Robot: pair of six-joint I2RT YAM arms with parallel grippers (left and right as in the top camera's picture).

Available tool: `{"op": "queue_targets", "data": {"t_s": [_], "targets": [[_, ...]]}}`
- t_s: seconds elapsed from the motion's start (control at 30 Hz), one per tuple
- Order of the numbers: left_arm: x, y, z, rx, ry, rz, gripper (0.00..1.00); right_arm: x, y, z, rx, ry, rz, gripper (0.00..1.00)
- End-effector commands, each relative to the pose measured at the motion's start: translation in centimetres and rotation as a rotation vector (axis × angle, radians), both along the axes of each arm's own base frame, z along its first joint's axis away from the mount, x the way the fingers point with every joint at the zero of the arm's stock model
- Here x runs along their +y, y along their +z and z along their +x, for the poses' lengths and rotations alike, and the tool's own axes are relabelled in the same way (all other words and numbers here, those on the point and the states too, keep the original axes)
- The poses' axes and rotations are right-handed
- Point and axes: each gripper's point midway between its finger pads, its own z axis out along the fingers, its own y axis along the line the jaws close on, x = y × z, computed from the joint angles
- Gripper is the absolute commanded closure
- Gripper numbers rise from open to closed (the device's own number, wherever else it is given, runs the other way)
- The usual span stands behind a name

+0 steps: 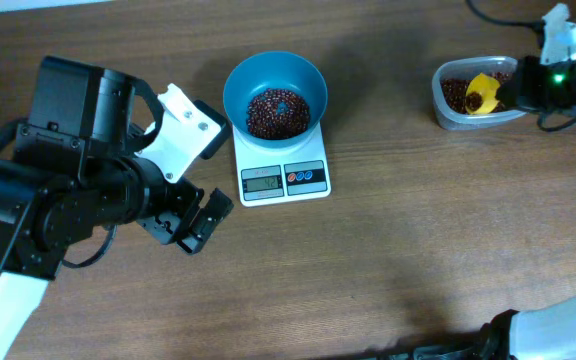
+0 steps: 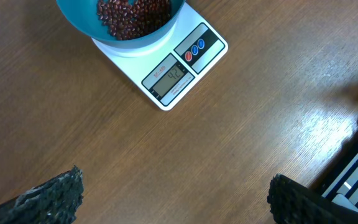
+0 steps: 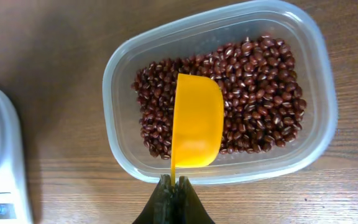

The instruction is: Scoop item into bowl and weigh 50g on scale

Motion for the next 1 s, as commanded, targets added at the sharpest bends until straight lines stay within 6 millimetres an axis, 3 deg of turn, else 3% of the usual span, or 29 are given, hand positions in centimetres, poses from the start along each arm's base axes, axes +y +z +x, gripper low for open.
{"op": "queue_targets", "data": {"t_s": [0.0, 0.1, 0.3, 0.53, 0.97], "targets": [[-0.3, 1.0, -0.1, -0.032, -0.024, -0.018, 0.01, 0.3, 1.4, 0.3, -0.064, 0.002, 0.132, 0.96], [-0.3, 1.0, -0.1, -0.032, -0.024, -0.018, 0.01, 0.6, 2.4, 0.7, -0.119, 0.021, 0.198, 0.96], [-0.3, 1.0, -0.1, -0.032, -0.024, -0.018, 0.01, 3.4, 5.7, 2.0, -0.269, 0.124, 0.380, 0.96], [-0.3, 1.0, -0.1, -0.032, -0.024, -0.018, 0.01, 5.6, 7.3, 2.0, -0.278, 0.143, 0.529, 0.96], [-0.3, 1.0, -0.1, -0.032, -0.024, -0.018, 0.01, 18.8, 10.8, 5.1, -0.457, 0.547, 0.488, 0.96]]}}
